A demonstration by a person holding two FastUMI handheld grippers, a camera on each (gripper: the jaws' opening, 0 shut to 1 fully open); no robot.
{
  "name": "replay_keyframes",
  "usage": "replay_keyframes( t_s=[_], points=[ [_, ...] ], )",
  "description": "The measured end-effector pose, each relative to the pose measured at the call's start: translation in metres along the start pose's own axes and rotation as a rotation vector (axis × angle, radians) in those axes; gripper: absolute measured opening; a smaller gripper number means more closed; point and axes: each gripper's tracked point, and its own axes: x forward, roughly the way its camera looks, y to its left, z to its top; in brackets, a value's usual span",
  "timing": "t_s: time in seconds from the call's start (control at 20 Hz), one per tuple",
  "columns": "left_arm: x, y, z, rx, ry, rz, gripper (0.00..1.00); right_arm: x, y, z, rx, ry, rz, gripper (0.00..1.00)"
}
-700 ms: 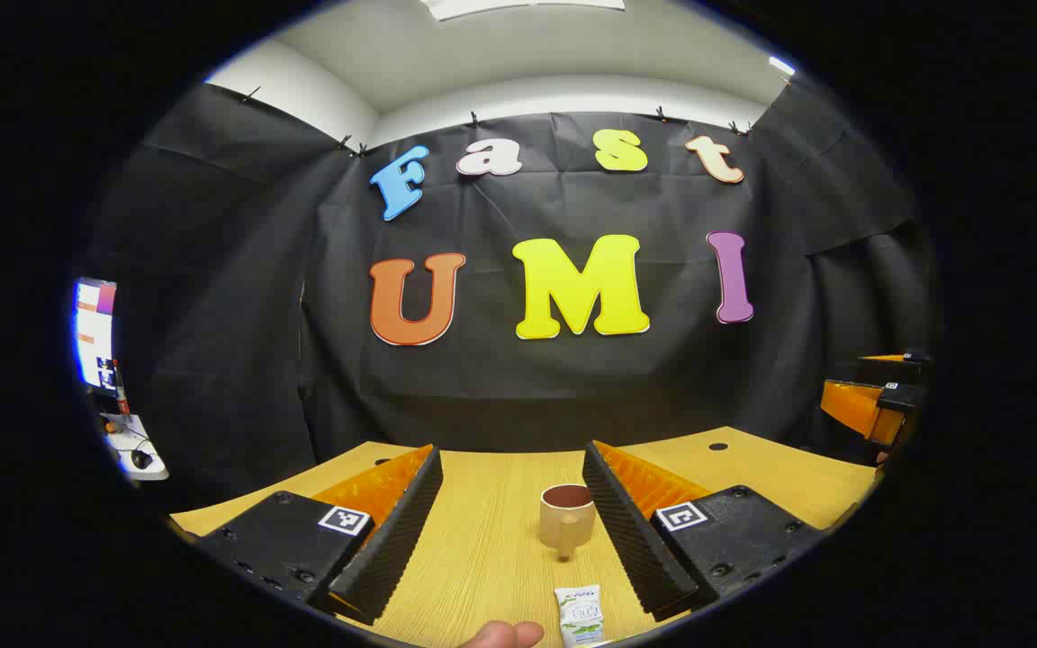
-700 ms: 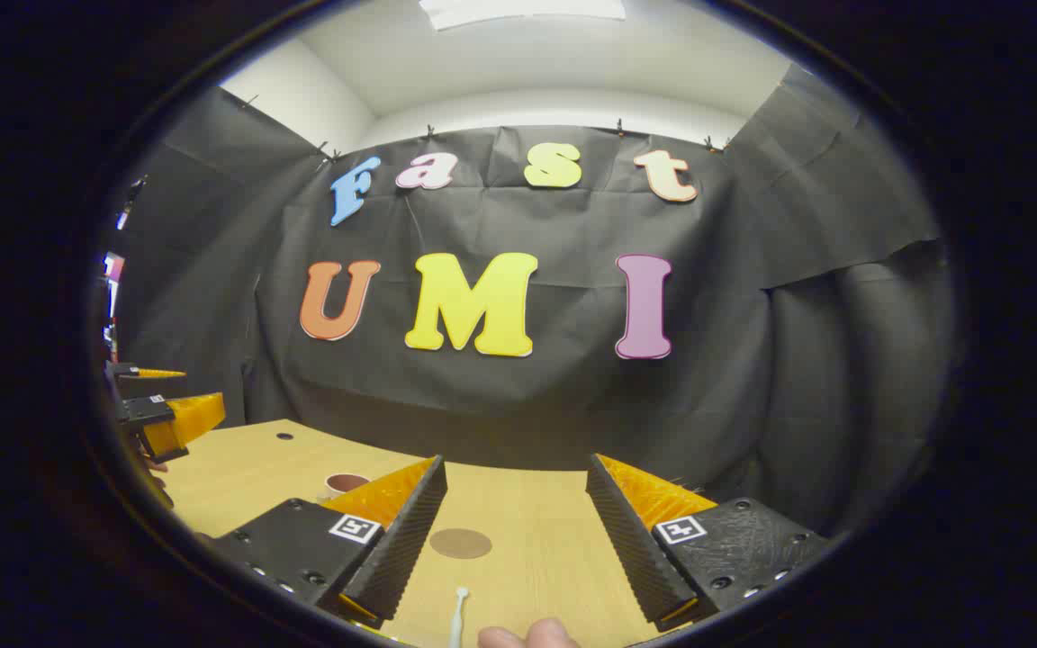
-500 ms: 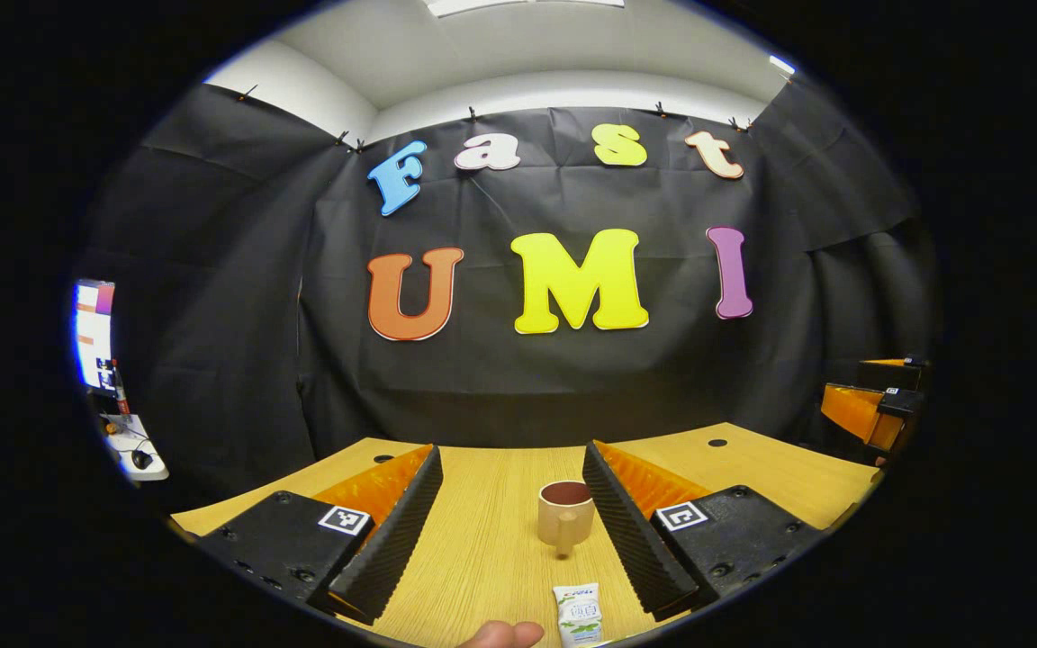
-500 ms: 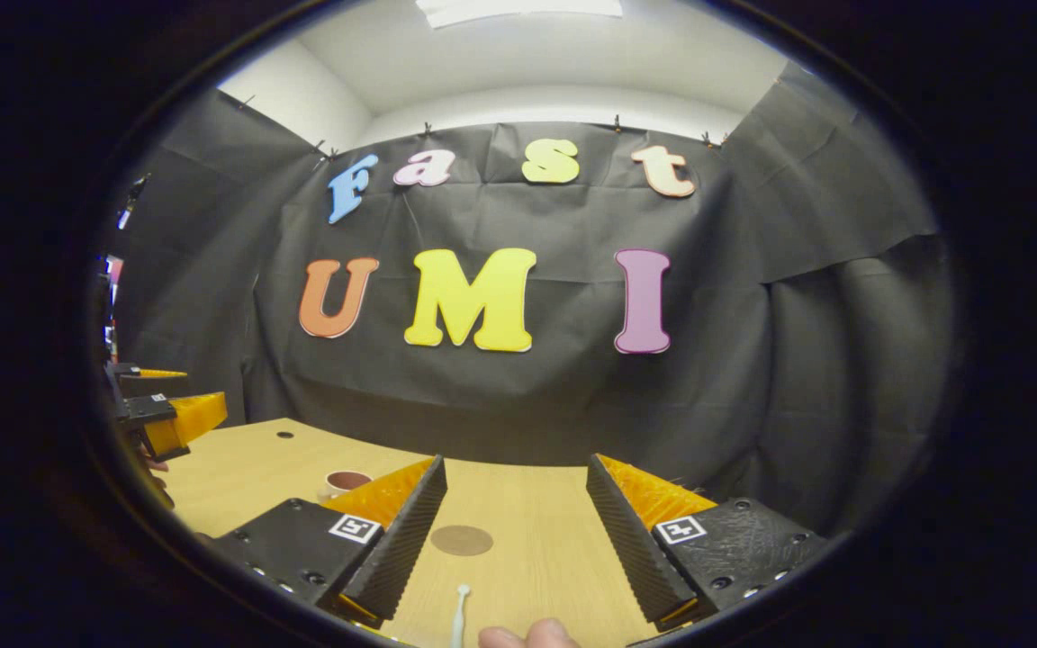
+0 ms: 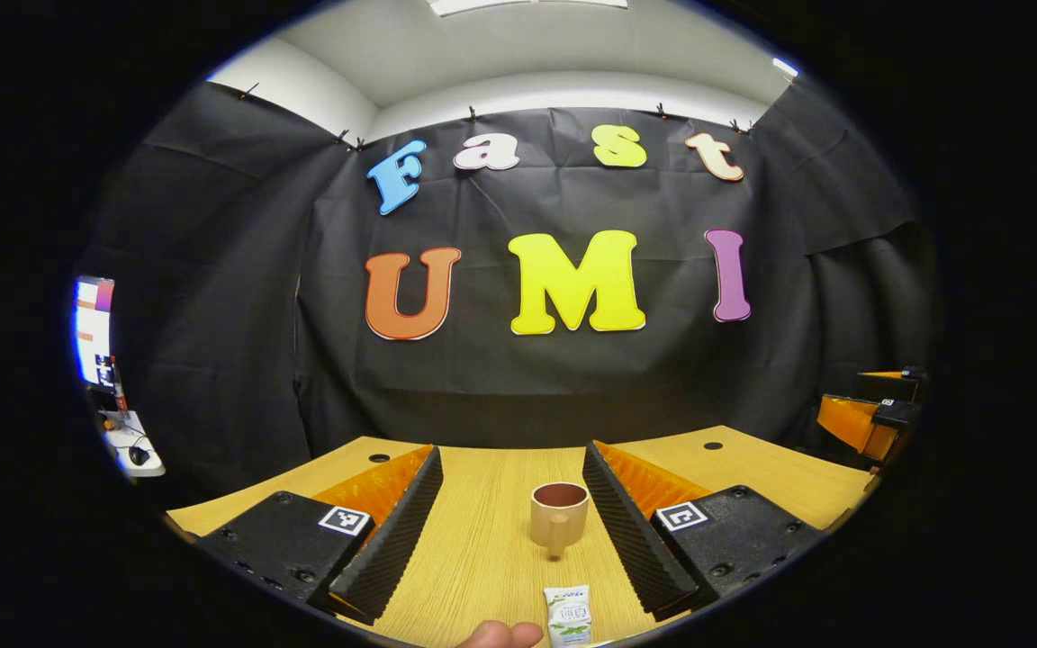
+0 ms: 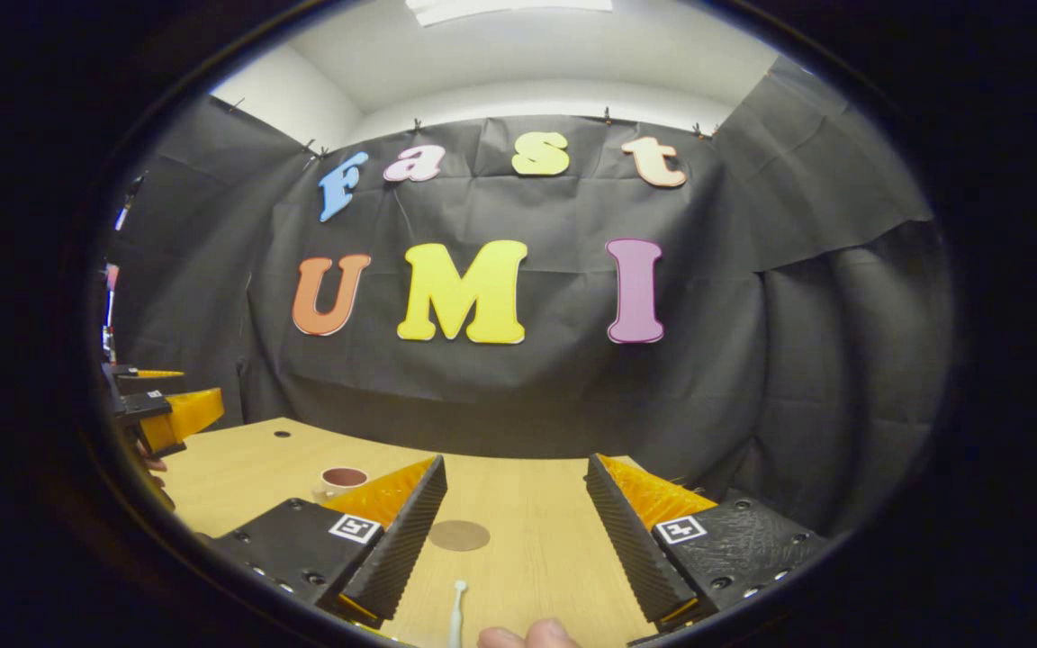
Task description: Put the toothbrush and toothpaste on the desktop into the cup, then pick up the cup and place it on the coaster on the desktop.
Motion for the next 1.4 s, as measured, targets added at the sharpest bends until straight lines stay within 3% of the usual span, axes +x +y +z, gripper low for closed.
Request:
replay_keyframes(
  t_s=[0.4, 0.7, 1.05, 1.25, 1.4],
  points=[
    [-0.001, 0.000, -0.004, -0.002, 0.020, 0.003, 0.99, -0.001, 0.000, -0.004, -0.003, 0.007, 0.009, 0.95],
    [-0.005, -0.006, -0.030, -0.004, 0.110, -0.016, 0.99, -0.006, -0.005, -0.023, -0.012, 0.046, 0.012, 0.95],
    [-0.026, -0.019, -0.105, -0.044, 0.377, -0.061, 1.00, -0.018, -0.011, -0.076, -0.008, 0.154, 0.004, 0.95],
    [-0.049, -0.034, -0.157, -0.037, 0.570, -0.099, 1.00, -0.023, -0.018, -0.098, 0.010, 0.207, 0.003, 0.96],
    [-0.051, -0.044, -0.179, -0.021, 0.651, -0.113, 1.00, -0.025, -0.023, -0.107, 0.022, 0.230, -0.002, 0.95]
  ],
)
